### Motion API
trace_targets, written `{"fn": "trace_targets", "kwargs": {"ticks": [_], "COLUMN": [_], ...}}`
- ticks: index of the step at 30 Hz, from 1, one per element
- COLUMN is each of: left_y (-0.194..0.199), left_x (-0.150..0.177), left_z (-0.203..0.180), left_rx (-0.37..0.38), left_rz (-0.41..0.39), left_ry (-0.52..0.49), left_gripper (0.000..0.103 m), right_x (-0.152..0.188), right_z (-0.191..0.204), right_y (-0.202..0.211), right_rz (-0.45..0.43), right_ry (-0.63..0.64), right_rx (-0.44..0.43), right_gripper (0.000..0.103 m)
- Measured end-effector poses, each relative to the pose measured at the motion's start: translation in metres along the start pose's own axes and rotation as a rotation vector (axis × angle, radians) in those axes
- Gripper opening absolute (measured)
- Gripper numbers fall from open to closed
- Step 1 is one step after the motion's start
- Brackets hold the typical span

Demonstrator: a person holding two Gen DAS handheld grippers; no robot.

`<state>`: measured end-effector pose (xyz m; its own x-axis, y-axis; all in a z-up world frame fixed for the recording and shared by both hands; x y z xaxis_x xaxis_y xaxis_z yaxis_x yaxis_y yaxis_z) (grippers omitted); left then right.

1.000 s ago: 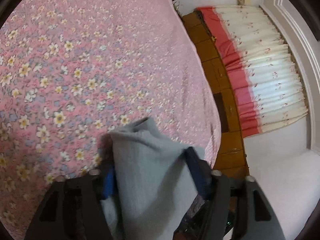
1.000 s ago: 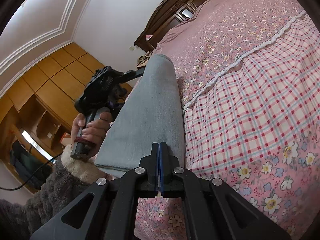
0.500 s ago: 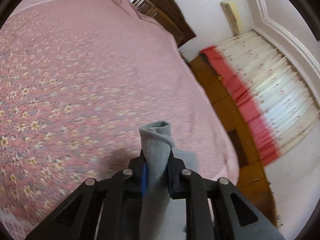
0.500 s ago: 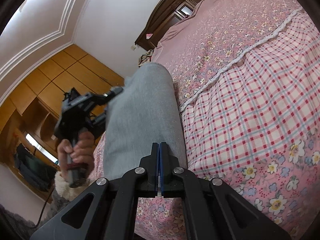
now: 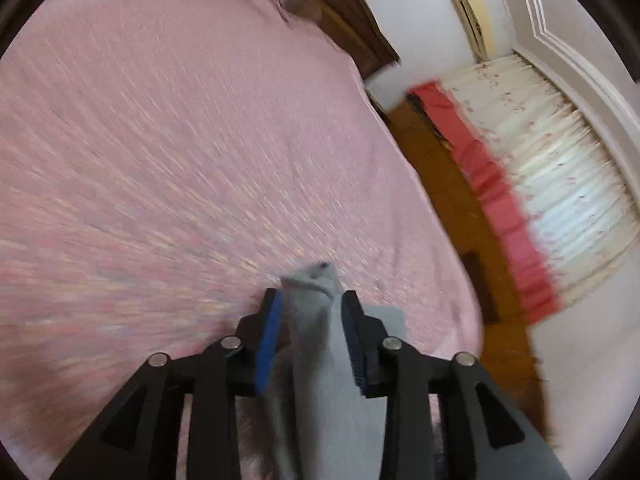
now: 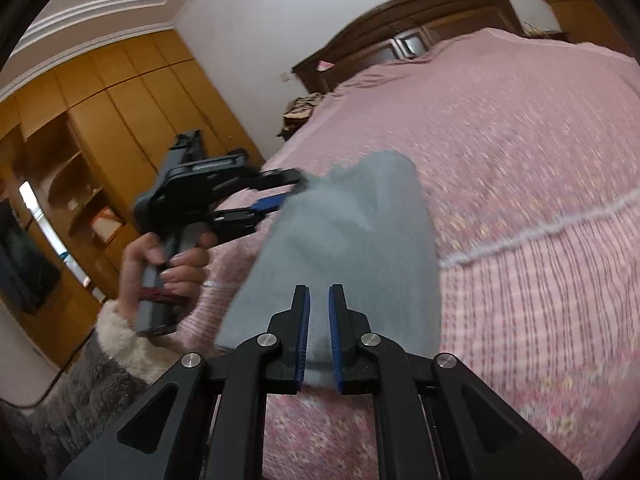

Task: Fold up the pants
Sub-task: 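Fold the held grey pants over onto the stack with the left gripper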

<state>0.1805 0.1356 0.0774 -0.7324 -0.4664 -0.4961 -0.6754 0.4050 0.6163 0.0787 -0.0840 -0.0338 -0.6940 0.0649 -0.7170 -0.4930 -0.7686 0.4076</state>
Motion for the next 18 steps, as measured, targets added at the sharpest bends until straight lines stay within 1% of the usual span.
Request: {"fn": "trace_targets", "kwargs": {"ticks": [1, 2, 3, 4, 5, 6, 7, 8, 9, 10, 11, 12, 13, 14, 15, 17, 18], "left_y": [0.018, 0.037, 0.056, 0.065, 0.069, 0.069, 0.061, 0.053, 0.042, 0.020, 0.004, -0.017, -0.031, -0.040, -0.044, -0.038, -0.033], "left_x": [-0.002, 0.002, 0.009, 0.020, 0.032, 0.045, 0.060, 0.067, 0.073, 0.079, 0.082, 0.087, 0.096, 0.099, 0.099, 0.094, 0.089], "left_z": [-0.004, -0.012, -0.032, -0.053, -0.073, -0.089, -0.105, -0.110, -0.111, -0.105, -0.097, -0.083, -0.070, -0.061, -0.052, -0.049, -0.052], "left_rx": [-0.048, -0.076, -0.087, -0.093, -0.099, -0.099, -0.084, -0.079, -0.093, -0.118, -0.119, -0.149, -0.179, -0.190, -0.194, -0.185, -0.224], "left_rz": [-0.046, -0.094, -0.156, -0.185, -0.193, -0.190, -0.182, -0.171, -0.161, -0.132, -0.098, -0.040, 0.003, 0.025, 0.024, 0.023, -0.001], "left_ry": [-0.017, -0.038, -0.118, -0.213, -0.291, -0.339, -0.366, -0.367, -0.358, -0.332, -0.321, -0.303, -0.287, -0.285, -0.283, -0.246, -0.241], "left_gripper": [0.049, 0.051, 0.050, 0.048, 0.046, 0.045, 0.045, 0.042, 0.030, 0.025, 0.020, 0.015, 0.011, 0.004, 0.003, 0.003, 0.003], "right_x": [-0.004, -0.006, -0.009, -0.012, -0.019, -0.026, -0.034, -0.043, -0.048, -0.051, -0.052, -0.051, -0.047, -0.041, -0.039, -0.038, -0.038], "right_z": [-0.001, -0.003, -0.005, -0.008, -0.012, -0.017, -0.017, -0.018, -0.021, -0.027, -0.034, -0.041, -0.052, -0.066, -0.075, -0.082, -0.085], "right_y": [0.003, 0.005, 0.005, 0.004, 0.000, -0.004, -0.009, -0.015, -0.021, -0.028, -0.036, -0.041, -0.045, -0.045, -0.040, -0.019, -0.009], "right_rz": [-0.010, -0.018, -0.024, -0.029, -0.033, -0.039, -0.049, -0.061, -0.058, -0.053, -0.040, -0.020, 0.000, 0.010, -0.004, -0.078, -0.101], "right_ry": [-0.005, -0.013, -0.026, -0.051, -0.099, -0.147, -0.160, -0.157, -0.140, -0.114, -0.105, -0.122, -0.152, -0.180, -0.182, -0.168, -0.168], "right_rx": [-0.008, -0.017, -0.029, -0.039, -0.064, -0.098, -0.110, -0.134, -0.126, -0.060, -0.027, -0.030, -0.023, 0.004, 0.043, 0.122, 0.178], "right_gripper": [0.011, 0.011, 0.011, 0.011, 0.011, 0.011, 0.011, 0.011, 0.011, 0.009, 0.007, 0.003, 0.001, 0.001, 0.001, 0.001, 0.003]}}
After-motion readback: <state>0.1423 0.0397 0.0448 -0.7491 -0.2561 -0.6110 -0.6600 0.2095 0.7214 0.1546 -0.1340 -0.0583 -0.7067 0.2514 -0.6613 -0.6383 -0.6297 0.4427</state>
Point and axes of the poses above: each gripper's, at about its wrist camera, not at the fingertips, and y roughly against the way its jaws point, z to its left, x to its underside, the point moved 6 cm from there along -y, roughly the way its jaws point, and after that the axes turned 6 degrees about -x, right-handed, at the moved point
